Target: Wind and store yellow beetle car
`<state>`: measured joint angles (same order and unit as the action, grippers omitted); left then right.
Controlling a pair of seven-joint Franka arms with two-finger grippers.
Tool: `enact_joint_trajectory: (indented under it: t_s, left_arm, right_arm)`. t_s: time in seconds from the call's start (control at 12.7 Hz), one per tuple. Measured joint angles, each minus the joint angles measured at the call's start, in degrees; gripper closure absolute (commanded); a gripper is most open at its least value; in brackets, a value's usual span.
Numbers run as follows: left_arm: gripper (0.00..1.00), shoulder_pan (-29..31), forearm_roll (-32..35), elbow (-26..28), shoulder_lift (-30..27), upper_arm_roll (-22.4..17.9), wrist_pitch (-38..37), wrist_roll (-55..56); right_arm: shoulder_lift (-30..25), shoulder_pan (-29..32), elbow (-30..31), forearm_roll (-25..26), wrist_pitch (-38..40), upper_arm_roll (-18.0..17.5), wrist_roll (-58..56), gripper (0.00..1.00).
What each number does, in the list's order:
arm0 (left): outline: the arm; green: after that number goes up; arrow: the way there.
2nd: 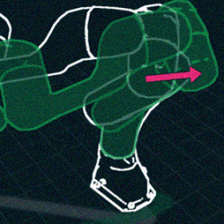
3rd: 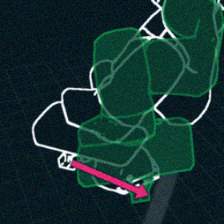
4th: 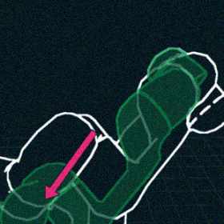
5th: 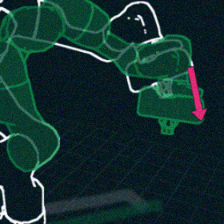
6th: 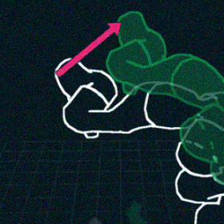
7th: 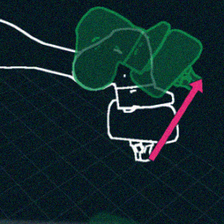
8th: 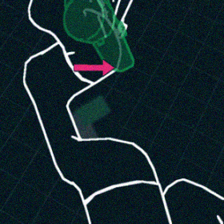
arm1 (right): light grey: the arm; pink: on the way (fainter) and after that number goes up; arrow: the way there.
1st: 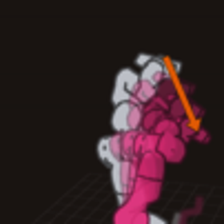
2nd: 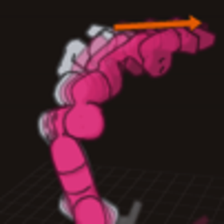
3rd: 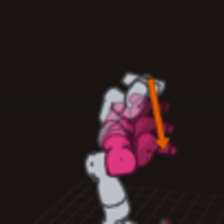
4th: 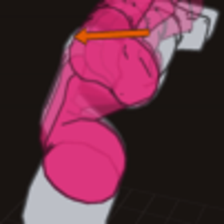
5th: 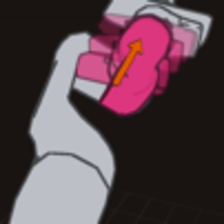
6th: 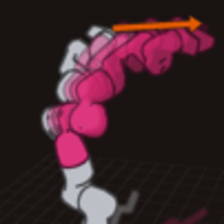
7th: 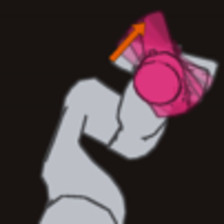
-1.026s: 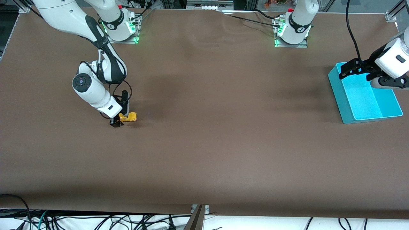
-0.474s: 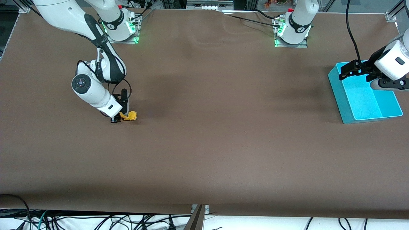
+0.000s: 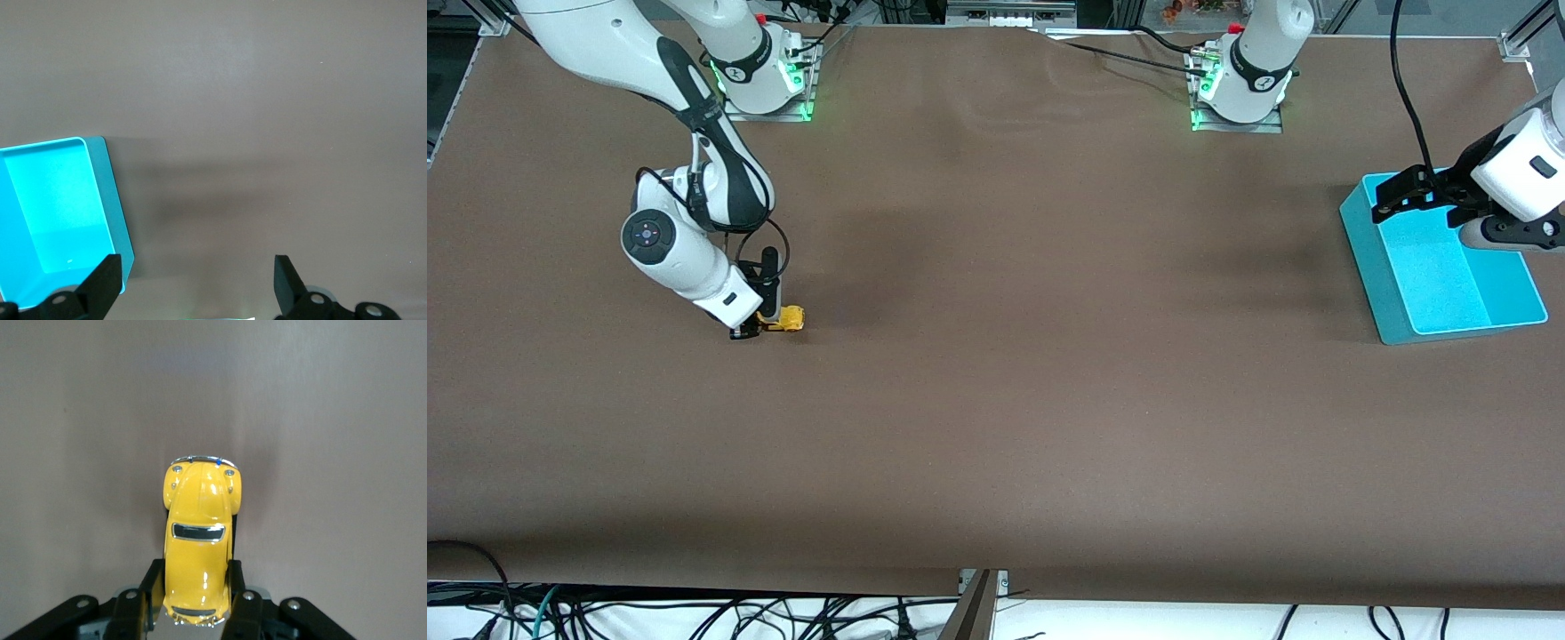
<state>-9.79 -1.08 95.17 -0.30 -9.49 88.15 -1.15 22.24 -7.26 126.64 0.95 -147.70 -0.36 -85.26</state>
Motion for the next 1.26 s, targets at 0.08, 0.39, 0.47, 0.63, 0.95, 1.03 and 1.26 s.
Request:
enact_joint_trajectory:
  t_s: [0.08,0.39,0.47,0.63,0.95,1.03,1.26]
  left_arm:
    - [0.00,0.0,0.0,-0.2,0.0,0.0,0.0,0.0]
    - [0.00,0.1,0.0,-0.7,0.0,-0.1,0.2,0.0]
    - [0.00,0.2,0.0,-0.7,0.0,-0.2,0.4,0.0]
    - [0.00,0.2,0.0,-0.8,0.0,-0.2,0.5,0.0]
    - [0.00,0.2,0.0,-0.8,0.0,-0.3,0.5,0.0]
    - [0.00,0.2,0.0,-0.8,0.0,-0.3,0.5,0.0]
    - [0.00,0.2,0.0,-0.8,0.0,-0.2,0.5,0.0]
  right_arm:
    - [0.0,1.5,0.0,0.0,0.3,0.0,-0.1,0.90]
    - [-0.1,10.4,0.1,0.0,0.8,0.1,-6.3,0.89]
    - [-0.1,13.1,0.1,0.0,0.5,0.1,-8.6,0.89]
    - [0.1,18.6,0.1,0.0,-0.6,0.2,-14.0,0.89]
    - [0.5,22.5,-0.4,0.0,-1.3,0.1,-17.5,0.74]
    - [0.5,22.5,-0.5,0.0,-1.3,0.1,-17.5,0.41]
    - [1.8,22.5,-1.3,0.0,-2.1,-0.2,-17.5,0.00]
